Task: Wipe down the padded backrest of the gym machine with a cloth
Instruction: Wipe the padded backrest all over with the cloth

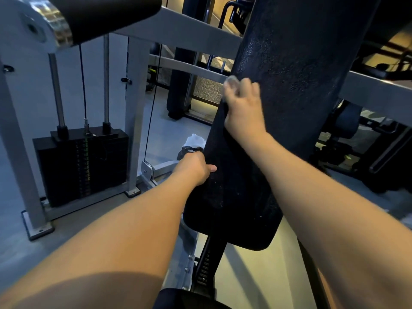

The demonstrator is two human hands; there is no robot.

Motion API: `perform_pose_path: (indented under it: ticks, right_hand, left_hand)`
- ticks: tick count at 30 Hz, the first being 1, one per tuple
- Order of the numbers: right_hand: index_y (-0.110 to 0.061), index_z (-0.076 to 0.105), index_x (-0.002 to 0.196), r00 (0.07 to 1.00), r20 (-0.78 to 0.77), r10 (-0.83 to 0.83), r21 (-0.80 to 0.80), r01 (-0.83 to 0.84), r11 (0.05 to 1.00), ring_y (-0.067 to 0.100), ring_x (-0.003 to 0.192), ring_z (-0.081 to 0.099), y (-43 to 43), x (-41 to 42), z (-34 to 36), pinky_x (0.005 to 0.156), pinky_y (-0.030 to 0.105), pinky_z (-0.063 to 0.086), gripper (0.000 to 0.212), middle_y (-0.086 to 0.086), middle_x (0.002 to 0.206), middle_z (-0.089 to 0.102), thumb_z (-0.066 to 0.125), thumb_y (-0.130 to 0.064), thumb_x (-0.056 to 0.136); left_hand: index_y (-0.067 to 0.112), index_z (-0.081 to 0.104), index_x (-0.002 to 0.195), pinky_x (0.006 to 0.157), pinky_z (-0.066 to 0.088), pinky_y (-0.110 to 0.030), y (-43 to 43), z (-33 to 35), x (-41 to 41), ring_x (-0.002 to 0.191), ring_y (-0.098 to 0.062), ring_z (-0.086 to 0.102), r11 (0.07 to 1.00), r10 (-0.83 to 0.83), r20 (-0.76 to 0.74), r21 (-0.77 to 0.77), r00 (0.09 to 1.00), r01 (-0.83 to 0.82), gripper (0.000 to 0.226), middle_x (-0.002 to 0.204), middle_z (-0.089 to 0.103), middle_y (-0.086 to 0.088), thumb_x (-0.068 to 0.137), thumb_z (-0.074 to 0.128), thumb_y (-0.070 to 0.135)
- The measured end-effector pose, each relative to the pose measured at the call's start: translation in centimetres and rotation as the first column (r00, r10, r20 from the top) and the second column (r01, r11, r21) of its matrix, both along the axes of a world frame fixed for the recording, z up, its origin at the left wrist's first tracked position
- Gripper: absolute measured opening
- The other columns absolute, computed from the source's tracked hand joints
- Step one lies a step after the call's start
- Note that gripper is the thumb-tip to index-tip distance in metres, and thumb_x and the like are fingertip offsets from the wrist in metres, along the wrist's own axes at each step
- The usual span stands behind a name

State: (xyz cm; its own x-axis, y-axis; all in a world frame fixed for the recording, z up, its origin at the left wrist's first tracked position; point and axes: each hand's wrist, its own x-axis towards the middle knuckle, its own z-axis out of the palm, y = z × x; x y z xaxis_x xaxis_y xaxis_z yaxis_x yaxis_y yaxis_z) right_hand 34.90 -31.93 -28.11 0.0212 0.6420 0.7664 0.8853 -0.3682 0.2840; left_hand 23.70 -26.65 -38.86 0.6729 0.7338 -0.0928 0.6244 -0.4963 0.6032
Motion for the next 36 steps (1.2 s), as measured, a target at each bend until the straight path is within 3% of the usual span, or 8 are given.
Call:
perform_pose_path:
  ticks: [4,8,12,20,26,29,34,36]
  right_hand:
    - [-0.007,0.064,0.128,0.946,0.283,0.157,-0.206,-0.100,0.973,0.036,0.088,0.048,-2.3,2.9,0.5,0.071,0.043,0.042,0.048,0.020,0.100,0.052,0.048,0.000,0.083]
    - [-0.012,0.059,0.137,0.993,0.014,-0.115,0.161,0.112,0.981,0.043,0.104,0.050,-3.8,6.3,5.6,0.085,0.044,0.047,0.059,0.024,0.116,0.053,0.050,0.002,0.080]
    - [-0.006,0.063,0.133,0.995,-0.065,-0.075,0.193,0.086,0.977,0.042,0.101,0.050,-3.0,4.2,3.1,0.081,0.040,0.043,0.057,0.024,0.114,0.054,0.049,0.004,0.078]
    - [-0.006,0.065,0.124,0.964,0.164,0.209,-0.314,-0.150,0.938,0.034,0.082,0.048,-6.1,1.5,-4.7,0.062,0.042,0.043,0.046,0.018,0.095,0.050,0.060,0.000,0.079]
    - [-0.004,0.057,0.139,0.994,-0.065,-0.093,0.158,0.102,0.982,0.042,0.093,0.049,-6.5,4.8,-0.2,0.072,0.041,0.041,0.064,0.026,0.108,0.053,0.037,-0.001,0.079]
    - [0.001,0.060,0.132,0.998,-0.057,-0.004,0.053,0.007,0.999,0.038,0.088,0.048,-6.5,2.6,-5.1,0.071,0.039,0.040,0.063,0.025,0.103,0.053,0.052,0.007,0.070]
    - [-0.004,0.061,0.133,0.977,0.102,0.187,-0.396,-0.132,0.909,0.032,0.083,0.046,-9.3,2.0,-7.1,0.065,0.041,0.041,0.055,0.017,0.097,0.050,0.061,0.004,0.079]
    - [-0.009,0.064,0.126,0.993,0.079,0.090,-0.282,-0.064,0.957,0.034,0.087,0.049,-9.5,3.1,-4.2,0.070,0.044,0.045,0.047,0.017,0.099,0.050,0.059,0.003,0.081]
  left_hand:
    - [0.005,0.046,0.144,0.105,0.047,-0.045,-0.2,0.3,0.1,0.128,-0.035,0.052,1.000,-0.003,-0.032,-0.031,0.999,0.002,0.066,0.142,0.051,-0.017,0.098,0.057,0.051]
    - [0.003,0.053,0.134,0.100,0.051,-0.049,-0.2,0.1,0.1,0.117,-0.037,0.057,0.998,0.019,0.042,-0.057,0.999,-0.017,0.059,0.132,0.056,-0.018,0.097,0.059,0.050]
    - [0.003,0.053,0.135,0.099,0.051,-0.048,-0.3,0.2,0.0,0.115,-0.036,0.058,0.998,0.023,0.045,-0.053,0.999,-0.021,0.059,0.130,0.056,-0.018,0.098,0.058,0.049]
    - [0.000,0.057,0.125,0.095,0.052,-0.048,-0.6,-0.2,-0.1,0.107,-0.036,0.060,0.999,0.033,0.059,-0.011,0.998,-0.033,0.056,0.119,0.059,-0.019,0.098,0.058,0.049]
    - [0.001,0.056,0.129,0.097,0.052,-0.048,-0.7,-0.3,-0.2,0.110,-0.036,0.060,0.998,0.036,0.106,-0.047,0.994,-0.031,0.056,0.124,0.059,-0.019,0.098,0.059,0.047]
    - [0.002,0.057,0.124,0.093,0.053,-0.045,-0.7,-0.5,-0.2,0.106,-0.035,0.060,0.999,0.033,0.108,-0.029,0.994,-0.030,0.051,0.118,0.059,-0.018,0.098,0.059,0.046]
    - [0.003,0.058,0.124,0.089,0.052,-0.043,-0.7,-0.6,-0.3,0.106,-0.034,0.060,0.999,0.033,0.090,-0.011,0.995,-0.033,0.052,0.116,0.060,-0.017,0.097,0.060,0.047]
    - [0.002,0.058,0.126,0.094,0.052,-0.046,-0.6,-0.6,-0.3,0.108,-0.035,0.059,0.999,0.035,0.115,-0.031,0.993,-0.031,0.056,0.119,0.060,-0.018,0.097,0.060,0.049]
